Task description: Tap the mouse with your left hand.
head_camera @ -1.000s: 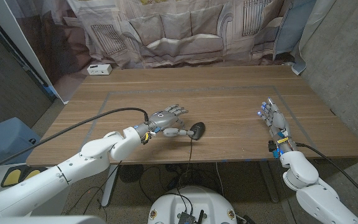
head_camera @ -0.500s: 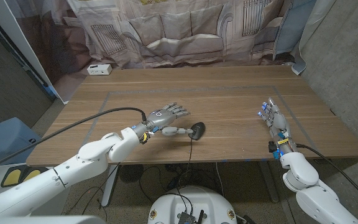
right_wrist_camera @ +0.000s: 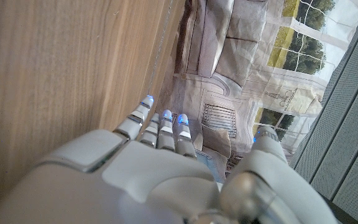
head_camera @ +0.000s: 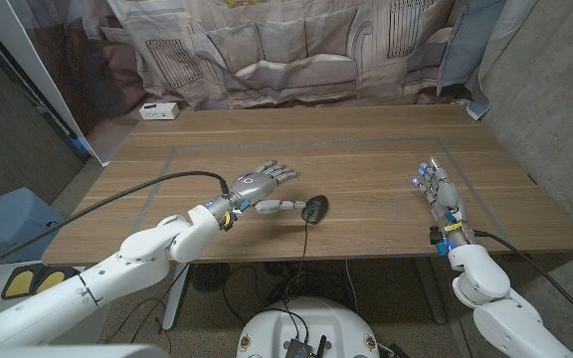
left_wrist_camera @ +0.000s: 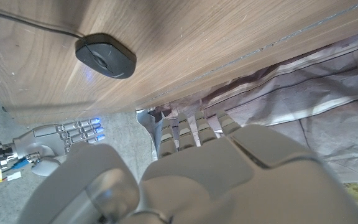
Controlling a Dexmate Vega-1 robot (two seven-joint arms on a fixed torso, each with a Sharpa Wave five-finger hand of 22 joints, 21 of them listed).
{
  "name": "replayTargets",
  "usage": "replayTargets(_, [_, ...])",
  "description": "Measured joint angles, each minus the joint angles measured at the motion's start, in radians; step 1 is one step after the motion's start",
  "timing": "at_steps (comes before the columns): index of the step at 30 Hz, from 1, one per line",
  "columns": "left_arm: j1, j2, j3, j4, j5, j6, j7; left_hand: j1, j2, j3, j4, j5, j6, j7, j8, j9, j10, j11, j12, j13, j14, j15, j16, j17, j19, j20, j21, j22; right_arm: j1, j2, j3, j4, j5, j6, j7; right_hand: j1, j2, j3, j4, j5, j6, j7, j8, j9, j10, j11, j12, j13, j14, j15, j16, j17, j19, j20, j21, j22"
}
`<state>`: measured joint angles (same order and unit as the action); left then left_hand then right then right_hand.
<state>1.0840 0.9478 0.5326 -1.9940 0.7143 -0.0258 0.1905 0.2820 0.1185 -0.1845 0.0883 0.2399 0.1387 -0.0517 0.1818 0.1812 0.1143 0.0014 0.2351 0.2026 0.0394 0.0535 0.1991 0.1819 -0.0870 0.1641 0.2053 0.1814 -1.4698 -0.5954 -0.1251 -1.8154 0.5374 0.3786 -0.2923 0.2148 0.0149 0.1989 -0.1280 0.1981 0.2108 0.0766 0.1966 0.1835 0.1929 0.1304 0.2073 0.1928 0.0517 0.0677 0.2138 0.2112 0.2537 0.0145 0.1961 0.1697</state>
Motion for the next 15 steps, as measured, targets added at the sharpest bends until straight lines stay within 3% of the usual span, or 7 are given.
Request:
replayTargets(7, [0.019,-0.009,-0.025,-0.004,-0.044,0.013,0.030,0.000,0.000,0.000,0.000,0.000,0.024,0.003,0.008,0.000,0.006,0.006,0.000,0.000,0.000,0.000,0.000,0.000,0.009,0.002,0.005,0.000,0.011,0.004,-0.005,0.007,-0.005,0.011,0.006,0.000,0.000,0.000,0.000,0.000,0.003,0.002,0.000,0.000,0.000,0.000,0.000,0.000,0.000,0.000,0.000,0.000,0.000,0.000,0.000,0.000])
replayTargets(15, [0.034,-0.028,-0.048,0.000,-0.098,0.019,0.060,0.004,0.004,0.000,0.000,0.000,0.043,0.012,0.016,0.000,0.029,0.004,0.007,0.000,0.018,-0.007,0.000,0.000,0.026,-0.004,0.006,0.000,0.025,0.004,-0.010,0.018,-0.009,0.016,0.018,0.000,0.000,-0.004,-0.004,0.000,0.061,0.000,0.011,0.000,0.010,0.001,0.000,0.000,0.000,0.000,0.000,-0.002,0.007,-0.007,0.000,0.000])
